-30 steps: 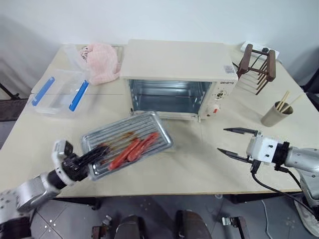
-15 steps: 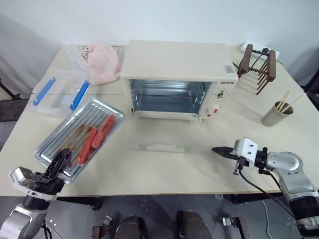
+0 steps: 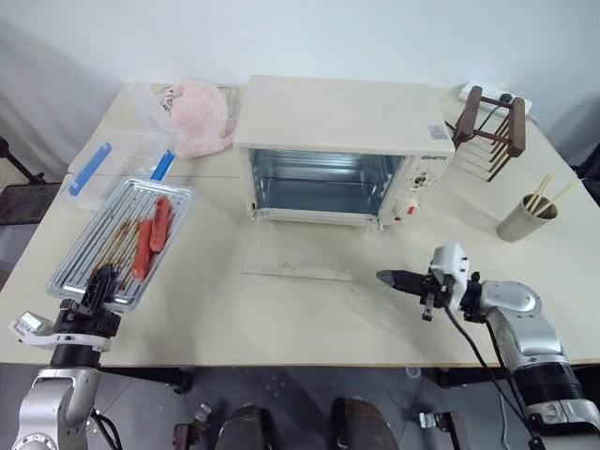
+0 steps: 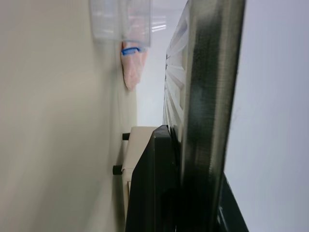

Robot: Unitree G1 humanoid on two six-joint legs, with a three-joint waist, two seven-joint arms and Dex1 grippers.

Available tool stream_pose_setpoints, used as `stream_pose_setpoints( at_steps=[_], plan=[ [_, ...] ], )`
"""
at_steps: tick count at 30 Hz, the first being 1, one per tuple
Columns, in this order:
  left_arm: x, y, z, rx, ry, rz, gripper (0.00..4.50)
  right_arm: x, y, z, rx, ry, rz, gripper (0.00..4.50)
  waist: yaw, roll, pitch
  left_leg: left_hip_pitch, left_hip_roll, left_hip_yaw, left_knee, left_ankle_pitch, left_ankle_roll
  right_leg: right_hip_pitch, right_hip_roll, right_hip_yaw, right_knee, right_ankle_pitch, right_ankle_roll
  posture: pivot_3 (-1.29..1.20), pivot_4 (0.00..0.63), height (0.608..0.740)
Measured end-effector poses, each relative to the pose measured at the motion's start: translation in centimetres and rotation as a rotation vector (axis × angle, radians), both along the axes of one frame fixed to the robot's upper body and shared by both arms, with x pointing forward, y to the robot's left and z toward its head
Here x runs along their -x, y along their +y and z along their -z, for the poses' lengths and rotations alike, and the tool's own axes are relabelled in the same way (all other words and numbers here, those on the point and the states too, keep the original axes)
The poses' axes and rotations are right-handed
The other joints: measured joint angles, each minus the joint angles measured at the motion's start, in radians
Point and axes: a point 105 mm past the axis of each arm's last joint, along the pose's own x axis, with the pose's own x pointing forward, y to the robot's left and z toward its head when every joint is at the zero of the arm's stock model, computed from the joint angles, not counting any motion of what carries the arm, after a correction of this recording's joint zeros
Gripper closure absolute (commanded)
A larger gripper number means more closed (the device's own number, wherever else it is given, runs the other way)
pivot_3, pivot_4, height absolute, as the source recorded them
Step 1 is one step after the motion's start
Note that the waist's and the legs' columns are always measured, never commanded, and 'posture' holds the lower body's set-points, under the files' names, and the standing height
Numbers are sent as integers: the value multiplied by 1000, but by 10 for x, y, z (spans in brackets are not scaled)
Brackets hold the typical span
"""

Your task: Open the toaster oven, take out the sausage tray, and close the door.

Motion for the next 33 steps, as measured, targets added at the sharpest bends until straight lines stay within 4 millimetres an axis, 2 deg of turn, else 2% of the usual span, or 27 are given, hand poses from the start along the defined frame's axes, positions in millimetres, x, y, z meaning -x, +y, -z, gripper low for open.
stream_pose_setpoints(
  at_steps=[3, 5, 11, 16, 19, 22, 24, 28, 33],
  plan=[
    [0, -2, 0, -3, -3, 10, 4500, 5, -2, -13, -71, 11, 1, 4486, 0, 0, 0, 0, 0, 0, 0, 0, 0, 0, 0, 0, 0, 0, 0, 0, 150, 740],
    [0, -3, -2, -7, -15, 20, 4500, 5, -5, -29, -141, 11, 20, 4486, 0, 0, 0, 0, 0, 0, 0, 0, 0, 0, 0, 0, 0, 0, 0, 0, 150, 740],
    [-2, -7, -5, 0, -41, 32, 4500, -10, -7, -81, -298, -15, 64, 4486, -1, 0, 0, 0, 0, 0, 0, 0, 0, 0, 0, -1, -1, 0, 0, 0, 150, 740],
    [-1, -7, -5, 1, -46, 35, 4500, -29, 2, -111, -471, 5, 101, 4486, -2, 0, 0, -1, 0, 0, -1, 0, 0, 0, 0, -1, -1, 0, 0, 0, 150, 740],
    [-1, -8, -4, -2, -45, 39, 4500, -28, 4, -117, -474, 27, 89, 4486, 7, 0, 0, -2, 0, -1, -1, 0, 1, 0, 0, -2, -2, 0, 0, 0, 150, 740],
    [1, -9, -3, -10, -45, 48, 4500, -19, 2, -107, -405, 75, 73, 3927, 20, 0, 0, -2, 0, -1, -1, -1, 2, 0, 0, -1, -3, 0, 1, 0, 150, 740],
    [5, -11, -2, -44, -35, 86, 4500, 0, 2, -94, -268, 27, 33, 3250, 28, 0, 0, -3, -2, -2, -2, -2, 2, 0, 0, -2, -4, 0, 1, 0, 150, 740],
    [10, -15, -1, -126, -12, 207, 4500, 34, 2, -69, -120, -37, -62, 1890, 25, -1, -1, -3, -2, -1, -2, -3, 1, 0, 2, -2, -5, 0, 1, 0, 150, 740],
    [4, -40, 6, -185, 39, 434, 4500, 47, -10, -60, -52, -105, -58, 145, 21, -1, -1, 0, -1, 0, -2, -2, 0, 1, 2, 0, -5, 0, 1, 0, 150, 740]
  ],
)
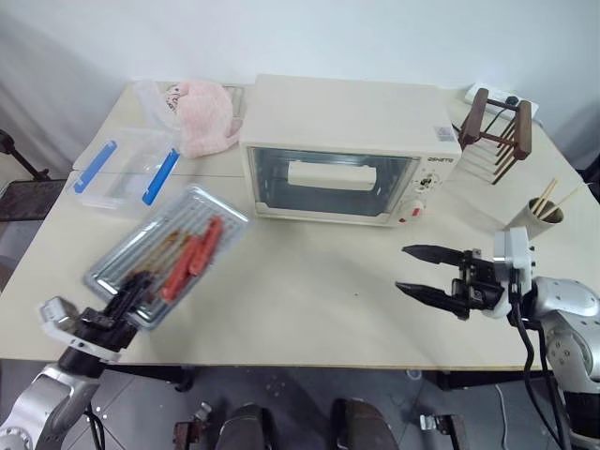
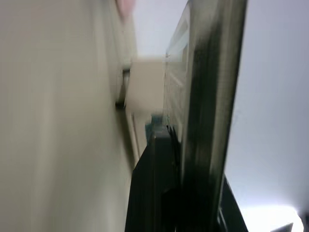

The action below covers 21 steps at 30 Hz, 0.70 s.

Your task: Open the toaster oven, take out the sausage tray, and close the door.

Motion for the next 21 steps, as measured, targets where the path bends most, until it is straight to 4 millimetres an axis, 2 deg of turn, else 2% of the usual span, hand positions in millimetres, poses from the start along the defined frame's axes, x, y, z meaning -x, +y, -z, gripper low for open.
stream_pose_setpoints(
  at_steps=[4, 7, 14, 21],
  plan=[
    [-9, -18, 1, -56, 36, 153, 4500, 6, -6, 9, 9, 52, 6, 36, 0, 0, 0, 0, 2, 0, 0, 0, -1, 0, 0, 0, 1, -1, -1, 0, 150, 740],
    [-16, -31, 2, -79, 59, 263, 4500, 7, -11, 8, 8, 43, 26, 36, 1, 0, 0, 0, 1, 0, 0, 0, -1, 0, -1, 0, 1, -1, -1, 0, 150, 740],
    [-29, -84, 7, -196, 141, 623, 4500, 16, -28, 17, 38, 51, 105, 36, 10, 2, 1, 0, 0, 0, -1, 0, 0, 0, -2, 1, 1, 0, 0, 0, 150, 740],
    [-51, -115, 11, -252, 151, 736, 4500, 27, -38, 20, 64, 60, 161, 36, 31, 6, -1, 0, -4, -1, 0, 2, 0, 1, -1, 1, 1, 0, 0, 0, 150, 740]
  ],
)
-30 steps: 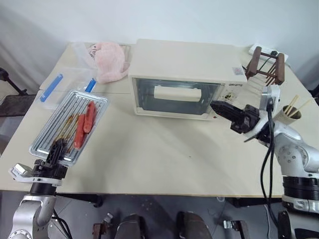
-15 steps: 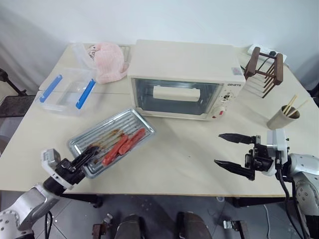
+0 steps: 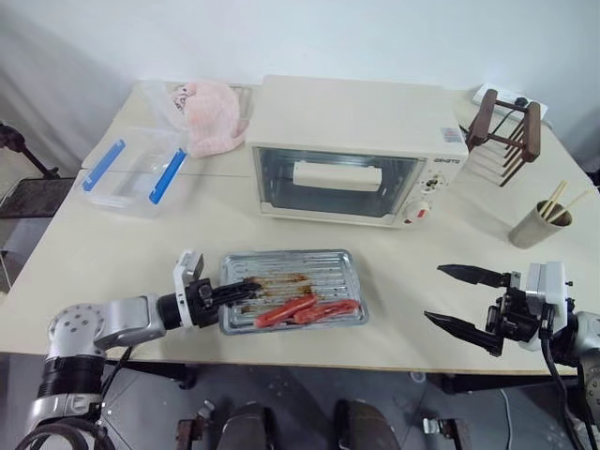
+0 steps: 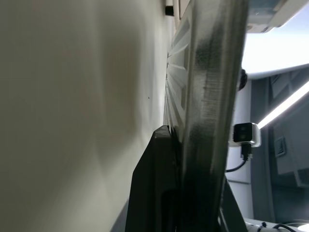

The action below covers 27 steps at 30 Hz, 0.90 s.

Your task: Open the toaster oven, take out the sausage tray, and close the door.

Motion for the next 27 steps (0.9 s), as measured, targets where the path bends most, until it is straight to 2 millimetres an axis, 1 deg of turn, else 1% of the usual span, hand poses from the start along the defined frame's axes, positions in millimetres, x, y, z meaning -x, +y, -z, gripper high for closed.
stream_pose_setpoints(
  at_steps=[3, 6, 10, 12, 15, 18, 21, 24, 27],
  plan=[
    [-10, -13, 0, -11, -13, 28, 4500, 5, 0, 0, 10, -2, 9, 36, 17, 1, -1, 0, -4, -2, 0, 1, 2, 3, -3, -1, -1, 1, 2, 0, 150, 740],
    [-15, -21, -1, -19, -23, 53, 4500, 8, -3, -1, 19, -5, 26, 36, 28, 2, -1, 1, -7, -4, 0, 1, 2, 5, -5, -1, -2, 2, 3, 0, 150, 740],
    [-22, -42, 1, -97, -45, 121, 4500, 15, -7, 1, 32, 10, 45, 36, 44, 3, -1, 0, -10, -11, 0, 2, 4, 9, -6, 1, -5, 2, 3, 0, 150, 740],
    [-24, -49, 2, -133, -60, 144, 4500, 16, -10, 1, 37, 12, 52, 36, 50, 4, -2, 0, -12, -12, 0, 2, 5, 10, -7, 1, -6, 2, 3, 0, 150, 740],
    [-25, -54, 4, -153, -83, 157, 3843, 18, -9, 1, 44, 14, 46, 0, 50, 4, -2, -1, -13, -13, 0, 2, 5, 10, -8, 1, -6, 2, 3, 0, 150, 740],
    [-25, -55, 10, -192, -101, 158, 2899, 18, -8, 1, 47, 14, 42, 0, 48, 3, -2, -2, -13, -13, 0, 2, 5, 10, -8, 1, -6, 2, 4, 0, 150, 740],
    [-20, -57, 13, -205, -132, 177, 2006, 18, -8, 1, 49, 12, 40, 0, 40, 2, -1, -2, -12, -13, 0, 2, 5, 9, -7, 0, -6, 2, 4, 0, 150, 740],
    [-16, -52, 8, -240, -208, 193, 1122, 17, -7, -1, 53, 7, 32, 0, 22, 2, -1, -2, -10, -13, -1, 2, 5, 9, -5, 0, -6, 2, 4, 0, 150, 740],
    [-11, -42, 4, -281, -314, 185, 225, 15, -6, -2, 55, 4, 17, 0, 1, 2, -1, -1, -9, -13, -1, 3, 4, 9, -4, 0, -6, 2, 4, 0, 150, 740]
  ],
)
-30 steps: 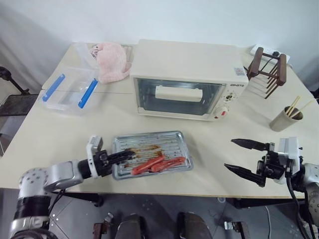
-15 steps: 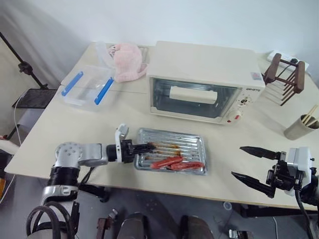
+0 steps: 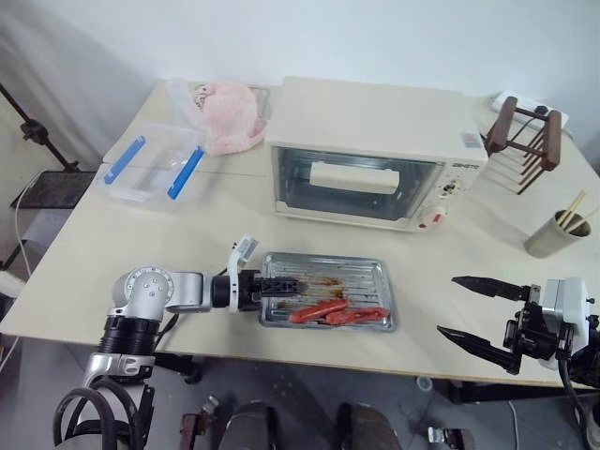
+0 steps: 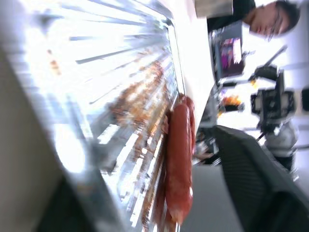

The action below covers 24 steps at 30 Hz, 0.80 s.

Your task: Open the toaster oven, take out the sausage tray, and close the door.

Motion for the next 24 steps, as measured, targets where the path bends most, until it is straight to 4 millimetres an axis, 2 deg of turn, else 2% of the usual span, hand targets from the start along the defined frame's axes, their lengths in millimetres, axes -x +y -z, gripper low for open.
stream_pose_setpoints(
  at_steps=[1, 5, 12, 17, 21, 24],
  plan=[
    [2, 4, -1, -14, -38, -1, 42, -1, 0, 0, -1, 0, -3, 0, -6, 0, 0, 0, 1, 0, 0, 0, 0, 0, 0, 0, 0, 0, 0, 0, 150, 740],
    [13, 36, -2, -124, -178, -1, 42, -2, 2, 1, 4, 12, -34, 0, -33, 1, 0, 2, 5, 1, -2, 1, -3, -1, 2, 0, 2, -1, -3, 0, 150, 740],
    [36, 82, 2, -204, -388, 7, 42, -7, 4, 4, 6, 34, -82, 0, -31, 2, 1, 0, 11, 4, -3, -1, -4, -5, 3, 0, 0, -2, -4, 0, 150, 740],
    [46, 120, -12, -293, -775, -84, 42, -16, 9, 2, -2, 26, -130, 0, -31, 2, 2, -1, 12, 6, -3, -4, -3, -7, 1, 0, -1, -2, -4, 0, 150, 740],
    [41, 146, -32, -434, -1046, -151, 42, -24, 15, -8, 4, -38, -178, 0, -28, 3, 2, -1, 11, 6, -3, -4, -3, -7, 1, 0, -1, -2, -4, 0, 150, 740],
    [43, 160, -29, -544, -1157, -127, 42, -28, 16, -8, 5, -49, -199, 0, -31, 3, 2, -1, 12, 8, -3, -6, -2, -8, 1, -1, -1, -2, -4, 0, 150, 740]
  ],
)
